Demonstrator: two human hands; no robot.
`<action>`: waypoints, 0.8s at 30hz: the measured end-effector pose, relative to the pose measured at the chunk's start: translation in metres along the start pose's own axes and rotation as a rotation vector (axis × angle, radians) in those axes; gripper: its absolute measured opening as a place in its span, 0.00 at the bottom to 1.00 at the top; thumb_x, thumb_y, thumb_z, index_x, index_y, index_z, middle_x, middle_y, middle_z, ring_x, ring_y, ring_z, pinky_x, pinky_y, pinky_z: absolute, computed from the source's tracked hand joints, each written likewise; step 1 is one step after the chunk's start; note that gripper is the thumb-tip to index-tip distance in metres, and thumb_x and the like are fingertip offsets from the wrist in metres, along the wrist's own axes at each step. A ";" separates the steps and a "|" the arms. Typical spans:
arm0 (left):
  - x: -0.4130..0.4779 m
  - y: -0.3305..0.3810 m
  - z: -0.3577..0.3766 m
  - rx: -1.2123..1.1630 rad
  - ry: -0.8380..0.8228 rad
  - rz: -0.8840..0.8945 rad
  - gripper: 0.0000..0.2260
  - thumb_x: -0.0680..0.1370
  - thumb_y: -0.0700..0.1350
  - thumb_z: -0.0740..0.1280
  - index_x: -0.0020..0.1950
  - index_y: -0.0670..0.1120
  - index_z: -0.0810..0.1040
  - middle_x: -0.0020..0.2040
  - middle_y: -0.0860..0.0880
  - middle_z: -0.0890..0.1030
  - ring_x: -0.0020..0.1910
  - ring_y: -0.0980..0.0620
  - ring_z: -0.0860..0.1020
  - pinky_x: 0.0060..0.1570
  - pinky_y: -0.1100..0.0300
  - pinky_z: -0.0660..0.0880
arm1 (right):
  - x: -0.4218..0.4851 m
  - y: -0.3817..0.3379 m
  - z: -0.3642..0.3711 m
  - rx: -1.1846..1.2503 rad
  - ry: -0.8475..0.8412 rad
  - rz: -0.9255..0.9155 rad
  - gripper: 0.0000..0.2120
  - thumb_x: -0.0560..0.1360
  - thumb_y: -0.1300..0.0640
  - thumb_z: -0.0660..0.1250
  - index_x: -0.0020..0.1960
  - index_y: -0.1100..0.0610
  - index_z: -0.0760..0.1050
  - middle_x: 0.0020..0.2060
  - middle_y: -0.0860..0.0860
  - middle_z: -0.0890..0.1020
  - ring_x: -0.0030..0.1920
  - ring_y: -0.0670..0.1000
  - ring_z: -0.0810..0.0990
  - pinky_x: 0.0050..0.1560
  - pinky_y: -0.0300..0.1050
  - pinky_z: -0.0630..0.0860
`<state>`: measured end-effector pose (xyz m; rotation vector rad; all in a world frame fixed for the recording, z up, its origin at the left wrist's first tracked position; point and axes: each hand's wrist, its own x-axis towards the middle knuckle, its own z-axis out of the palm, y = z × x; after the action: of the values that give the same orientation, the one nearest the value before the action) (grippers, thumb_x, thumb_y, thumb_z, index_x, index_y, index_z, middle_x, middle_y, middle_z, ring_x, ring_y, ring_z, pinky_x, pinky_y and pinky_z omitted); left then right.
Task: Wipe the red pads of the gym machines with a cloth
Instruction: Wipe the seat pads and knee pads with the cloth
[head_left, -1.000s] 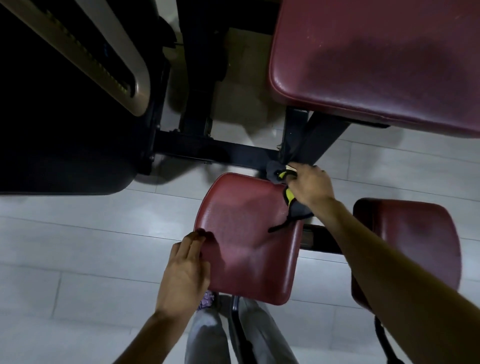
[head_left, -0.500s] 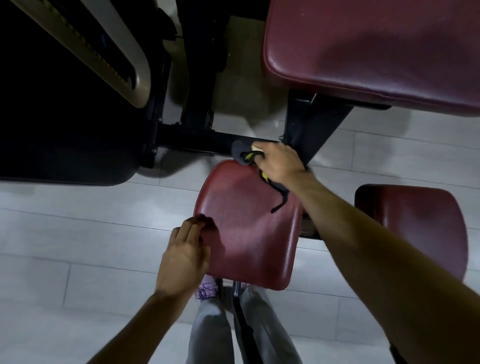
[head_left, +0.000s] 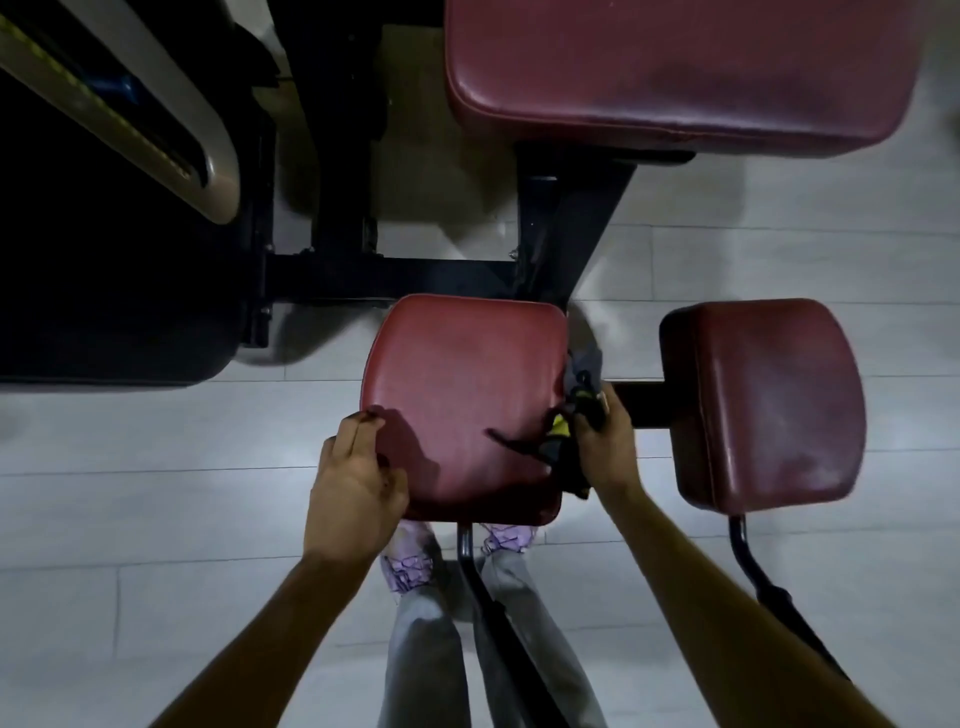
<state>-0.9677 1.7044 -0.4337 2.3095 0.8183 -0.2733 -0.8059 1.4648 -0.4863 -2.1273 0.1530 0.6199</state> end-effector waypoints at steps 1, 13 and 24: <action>0.000 -0.001 0.000 -0.008 0.001 -0.003 0.23 0.75 0.36 0.69 0.70 0.40 0.73 0.69 0.45 0.74 0.63 0.43 0.73 0.64 0.49 0.75 | -0.024 0.010 0.000 0.011 -0.002 0.025 0.16 0.77 0.65 0.67 0.64 0.56 0.75 0.53 0.51 0.85 0.53 0.52 0.84 0.55 0.50 0.81; -0.004 -0.006 0.000 -0.049 -0.015 0.012 0.27 0.74 0.35 0.69 0.73 0.40 0.72 0.71 0.44 0.73 0.66 0.42 0.72 0.68 0.47 0.73 | 0.042 -0.032 0.026 0.171 0.174 0.136 0.10 0.81 0.60 0.64 0.60 0.59 0.79 0.47 0.54 0.84 0.46 0.52 0.80 0.52 0.56 0.78; -0.005 0.002 -0.004 -0.026 -0.040 -0.018 0.26 0.74 0.37 0.68 0.73 0.38 0.71 0.70 0.43 0.71 0.64 0.40 0.72 0.66 0.47 0.73 | -0.072 0.018 0.012 0.137 0.042 0.179 0.20 0.77 0.73 0.57 0.61 0.56 0.75 0.44 0.58 0.83 0.43 0.58 0.82 0.42 0.51 0.79</action>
<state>-0.9708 1.7034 -0.4274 2.2659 0.8177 -0.3142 -0.8786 1.4555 -0.4707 -2.0082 0.4017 0.6501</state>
